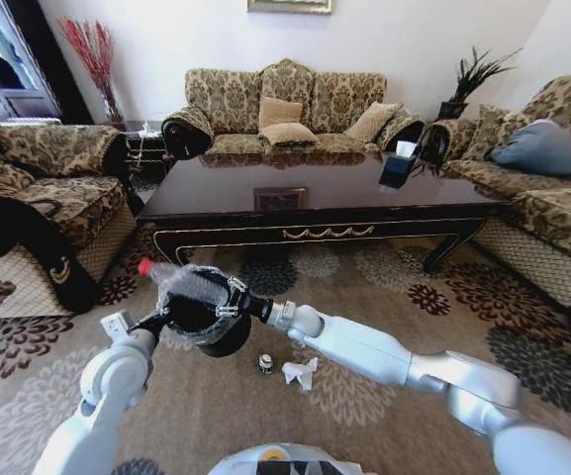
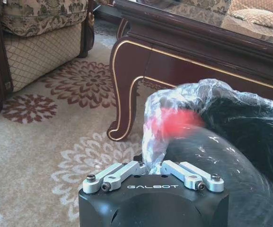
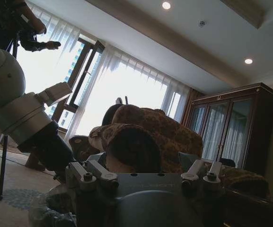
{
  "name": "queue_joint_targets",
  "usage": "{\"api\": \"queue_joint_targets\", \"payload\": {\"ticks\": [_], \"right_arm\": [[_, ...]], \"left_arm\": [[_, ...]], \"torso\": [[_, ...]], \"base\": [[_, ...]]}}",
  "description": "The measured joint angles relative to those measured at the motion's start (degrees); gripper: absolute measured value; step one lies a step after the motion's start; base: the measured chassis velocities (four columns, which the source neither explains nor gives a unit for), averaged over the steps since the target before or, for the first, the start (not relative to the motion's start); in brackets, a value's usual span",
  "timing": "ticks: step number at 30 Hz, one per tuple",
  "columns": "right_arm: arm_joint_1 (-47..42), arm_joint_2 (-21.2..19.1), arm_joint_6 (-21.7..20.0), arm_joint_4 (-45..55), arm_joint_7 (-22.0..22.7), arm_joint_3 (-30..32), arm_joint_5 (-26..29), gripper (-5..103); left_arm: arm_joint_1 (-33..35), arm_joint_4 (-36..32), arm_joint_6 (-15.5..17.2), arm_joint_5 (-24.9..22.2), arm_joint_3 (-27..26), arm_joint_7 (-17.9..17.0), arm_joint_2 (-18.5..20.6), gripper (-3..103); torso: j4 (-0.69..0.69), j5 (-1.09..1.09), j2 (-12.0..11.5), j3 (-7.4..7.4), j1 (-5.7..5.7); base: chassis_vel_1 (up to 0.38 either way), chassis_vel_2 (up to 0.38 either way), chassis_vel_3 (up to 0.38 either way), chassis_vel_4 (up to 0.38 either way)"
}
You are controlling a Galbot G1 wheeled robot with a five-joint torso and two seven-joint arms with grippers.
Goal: Move to the front of the table and pick up the trash from the floor, then place it into the trash bin.
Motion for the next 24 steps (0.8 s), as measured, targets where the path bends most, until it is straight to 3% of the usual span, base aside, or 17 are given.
{"api": "queue_joint_targets", "payload": {"ticks": [1,4,11,16,24], "right_arm": [[0.00,0.00,0.00,0.00,0.00,0.00,0.00,83],[-0.40,-0.64,-0.04,0.34,0.49,0.55,-0.15,97],[-3.72,-2.43,-0.85,1.12,1.41,5.45,-0.12,100],[-8.70,-6.09,-3.43,1.32,3.86,12.68,1.30,100],[-14.09,-9.15,-9.02,0.63,9.11,15.36,3.33,100]], "left_arm": [[0.00,0.00,0.00,0.00,0.00,0.00,0.00,4],[0.63,-0.45,-0.05,0.00,-0.52,0.06,-0.05,4],[1.62,-1.29,-0.07,-0.02,-2.20,0.14,-0.38,4],[2.28,-2.35,-0.46,-1.08,-6.53,0.16,0.04,4],[2.92,-1.91,-0.76,-2.28,-11.24,0.07,0.93,4]], "torso": [[0.00,0.00,0.00,0.00,0.00],[0.00,0.00,0.00,0.00,0.00],[0.00,0.00,0.00,0.00,0.00],[-0.02,0.02,0.00,0.00,0.00],[0.00,0.01,0.00,0.00,0.00]], "base": [[0.000,0.000,0.000,0.000],[0.000,0.000,0.000,0.000],[0.000,0.000,0.000,0.000],[0.000,0.000,0.000,0.000],[0.000,0.000,0.000,0.000]]}}
